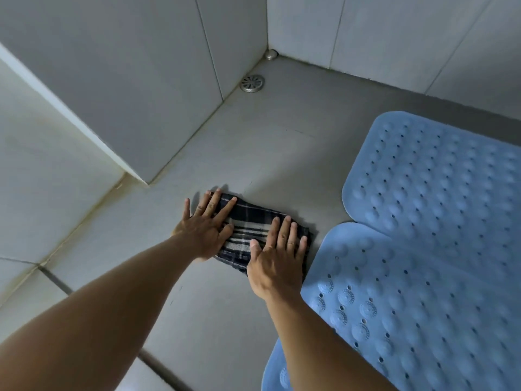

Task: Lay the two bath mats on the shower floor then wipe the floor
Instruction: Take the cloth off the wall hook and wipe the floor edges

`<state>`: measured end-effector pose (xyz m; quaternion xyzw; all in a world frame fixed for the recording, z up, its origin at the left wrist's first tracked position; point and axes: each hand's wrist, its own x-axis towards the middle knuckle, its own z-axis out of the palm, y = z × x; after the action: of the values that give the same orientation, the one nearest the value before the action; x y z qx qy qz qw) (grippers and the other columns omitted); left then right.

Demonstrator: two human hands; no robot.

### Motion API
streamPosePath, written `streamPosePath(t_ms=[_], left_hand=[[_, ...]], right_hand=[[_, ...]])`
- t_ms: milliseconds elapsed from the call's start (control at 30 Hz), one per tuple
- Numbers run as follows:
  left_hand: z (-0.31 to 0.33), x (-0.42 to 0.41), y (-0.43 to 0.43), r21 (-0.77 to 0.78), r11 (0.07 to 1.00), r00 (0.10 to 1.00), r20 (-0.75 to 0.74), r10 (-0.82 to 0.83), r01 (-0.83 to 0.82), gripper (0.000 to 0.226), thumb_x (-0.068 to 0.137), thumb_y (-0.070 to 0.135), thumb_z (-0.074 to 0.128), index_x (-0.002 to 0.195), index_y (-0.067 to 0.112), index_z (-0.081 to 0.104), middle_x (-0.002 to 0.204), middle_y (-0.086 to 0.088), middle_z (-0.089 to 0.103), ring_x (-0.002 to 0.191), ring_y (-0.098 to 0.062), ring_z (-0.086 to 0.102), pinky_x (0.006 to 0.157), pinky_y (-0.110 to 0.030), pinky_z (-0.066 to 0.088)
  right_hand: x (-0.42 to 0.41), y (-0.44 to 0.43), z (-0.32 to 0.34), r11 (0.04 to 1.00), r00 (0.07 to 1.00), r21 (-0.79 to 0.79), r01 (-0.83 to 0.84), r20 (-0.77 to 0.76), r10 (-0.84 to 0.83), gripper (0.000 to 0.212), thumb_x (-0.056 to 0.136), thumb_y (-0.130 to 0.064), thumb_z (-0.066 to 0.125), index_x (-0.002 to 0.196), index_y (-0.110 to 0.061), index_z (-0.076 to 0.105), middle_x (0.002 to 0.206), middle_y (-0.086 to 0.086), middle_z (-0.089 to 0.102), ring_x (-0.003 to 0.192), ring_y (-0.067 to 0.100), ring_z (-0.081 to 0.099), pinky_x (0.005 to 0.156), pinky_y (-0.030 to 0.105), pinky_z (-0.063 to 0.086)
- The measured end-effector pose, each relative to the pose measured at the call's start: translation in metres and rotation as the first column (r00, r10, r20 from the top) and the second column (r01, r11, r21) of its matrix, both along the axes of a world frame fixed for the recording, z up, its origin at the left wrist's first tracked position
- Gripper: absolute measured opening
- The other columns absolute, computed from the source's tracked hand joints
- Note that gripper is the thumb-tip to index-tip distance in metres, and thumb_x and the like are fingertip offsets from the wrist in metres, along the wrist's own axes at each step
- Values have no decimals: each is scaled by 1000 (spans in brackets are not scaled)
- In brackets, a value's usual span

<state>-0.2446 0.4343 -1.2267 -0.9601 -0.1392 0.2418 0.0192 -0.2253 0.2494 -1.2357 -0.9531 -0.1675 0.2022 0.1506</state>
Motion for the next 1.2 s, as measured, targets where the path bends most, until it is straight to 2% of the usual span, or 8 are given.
streamPosePath(t_ms=[233,433,700,867,1067,1200], left_hand=[[-27,57,8,-4,996,996,31,-89,89,64,97,59,0,152,38,-24,162,-4,-30,151,-28,-21,120,-61,-5],[-29,102,11,-60,989,990,21,-137,138,63,99,59,4,152,39,-25,159,-4,-34,149,-27,-26,119,-62,-6],[-27,154,15,-116,977,984,-5,-178,177,67,100,58,10,149,38,-30,152,-4,-42,146,-26,-32,117,-63,-12],[-23,191,16,-119,976,982,-20,-187,183,65,100,57,10,149,38,-29,157,-4,-38,146,-24,-32,117,-63,-12],[-21,241,20,-102,976,979,-54,-196,190,66,101,56,12,149,38,-30,157,-3,-39,146,-24,-32,116,-62,-14],[-23,296,24,-57,972,969,-76,-234,230,67,101,54,13,152,35,-26,158,-6,-37,147,-28,-30,117,-64,-11]], right_hand=[[43,-1,-17,997,999,-77,24,-40,-27,70,104,-52,11,155,-15,-21,163,7,-26,151,22,-23,120,45,-18],[78,3,-17,986,995,-160,45,-82,-58,70,104,-53,7,152,-15,-26,161,7,-31,149,23,-27,119,45,-21],[127,7,-17,982,987,-172,73,-126,-95,69,104,-54,8,150,-18,-29,159,6,-35,147,20,-32,118,45,-22],[159,9,-17,980,984,-186,72,-150,-101,68,104,-54,8,146,-19,-33,158,4,-37,146,20,-33,118,45,-22],[207,10,-19,985,988,-162,50,-136,-72,70,104,-52,9,151,-16,-29,158,5,-37,147,22,-32,119,45,-21],[264,7,-13,988,979,-153,13,-201,-44,68,106,-46,12,152,-17,-28,159,5,-36,147,21,-30,121,45,-16]])
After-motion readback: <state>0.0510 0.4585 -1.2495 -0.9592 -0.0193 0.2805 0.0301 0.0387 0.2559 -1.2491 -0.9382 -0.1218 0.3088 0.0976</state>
